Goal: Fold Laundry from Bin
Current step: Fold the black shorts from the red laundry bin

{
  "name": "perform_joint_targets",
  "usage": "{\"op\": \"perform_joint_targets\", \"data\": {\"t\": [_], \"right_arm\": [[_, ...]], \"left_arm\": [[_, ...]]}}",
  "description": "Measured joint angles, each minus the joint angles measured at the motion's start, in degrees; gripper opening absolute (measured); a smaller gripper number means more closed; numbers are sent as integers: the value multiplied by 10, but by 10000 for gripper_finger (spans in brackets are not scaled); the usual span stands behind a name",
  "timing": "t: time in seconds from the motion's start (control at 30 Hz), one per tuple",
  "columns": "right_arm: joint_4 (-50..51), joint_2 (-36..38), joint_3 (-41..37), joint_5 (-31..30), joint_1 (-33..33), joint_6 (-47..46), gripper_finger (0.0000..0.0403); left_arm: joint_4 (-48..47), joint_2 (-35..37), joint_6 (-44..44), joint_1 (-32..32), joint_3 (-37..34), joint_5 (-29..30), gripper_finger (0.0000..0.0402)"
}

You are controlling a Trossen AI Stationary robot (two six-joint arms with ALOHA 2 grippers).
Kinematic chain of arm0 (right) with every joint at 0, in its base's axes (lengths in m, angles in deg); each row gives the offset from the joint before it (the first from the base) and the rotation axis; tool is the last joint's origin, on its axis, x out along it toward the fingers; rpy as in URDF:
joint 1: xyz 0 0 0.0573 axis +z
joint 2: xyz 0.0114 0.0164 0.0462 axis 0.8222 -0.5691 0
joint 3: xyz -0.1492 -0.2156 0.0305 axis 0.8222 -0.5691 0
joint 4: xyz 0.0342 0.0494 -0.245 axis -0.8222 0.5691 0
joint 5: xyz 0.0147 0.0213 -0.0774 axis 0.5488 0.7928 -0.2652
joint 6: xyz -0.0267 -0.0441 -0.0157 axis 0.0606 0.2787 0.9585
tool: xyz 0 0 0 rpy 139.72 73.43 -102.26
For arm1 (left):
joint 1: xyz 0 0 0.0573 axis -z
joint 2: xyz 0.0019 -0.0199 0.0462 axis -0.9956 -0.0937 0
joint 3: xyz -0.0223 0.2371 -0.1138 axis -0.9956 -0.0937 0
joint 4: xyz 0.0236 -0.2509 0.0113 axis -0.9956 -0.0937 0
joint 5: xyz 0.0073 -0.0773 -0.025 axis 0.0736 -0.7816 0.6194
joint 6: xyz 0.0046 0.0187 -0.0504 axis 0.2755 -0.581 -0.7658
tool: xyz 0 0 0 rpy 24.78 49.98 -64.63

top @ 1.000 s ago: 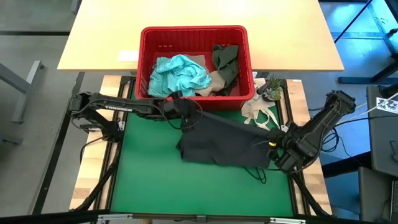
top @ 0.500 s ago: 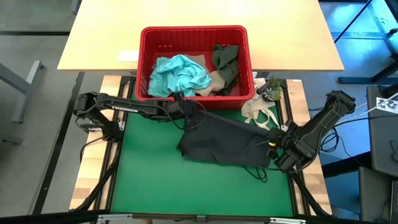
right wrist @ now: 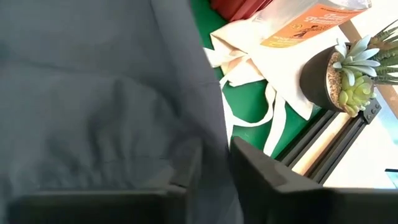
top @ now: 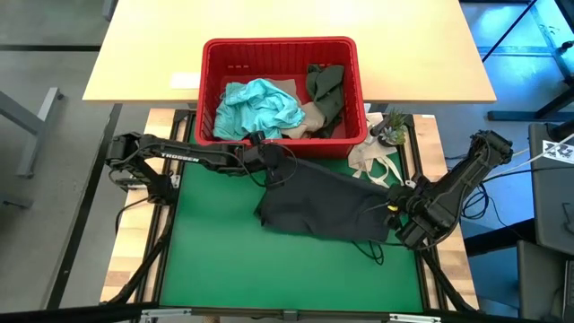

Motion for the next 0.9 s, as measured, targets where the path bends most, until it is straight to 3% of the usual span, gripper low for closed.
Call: {"op": "perform_joint_targets", "data": {"t": [0.23,0.47,0.6,0.73,0.9], "right_arm": [[1,0,0,-15,0,0,197],[-3,0,0,-10,0,0,232],[-57,0,0,-10,0,0,234],[-179,-3,1,-10,0,0,234],[-289,-45,1,-14,1,25,234]], "left_arm": [[0,0,0,0,0,12,111],[0,0,-1,4,0,-10,165],[0,0,-1,19,0,-89,168],[0,0,-15,49,0,-172,157],[-14,-9,-44,102,-1,-192,141]]}}
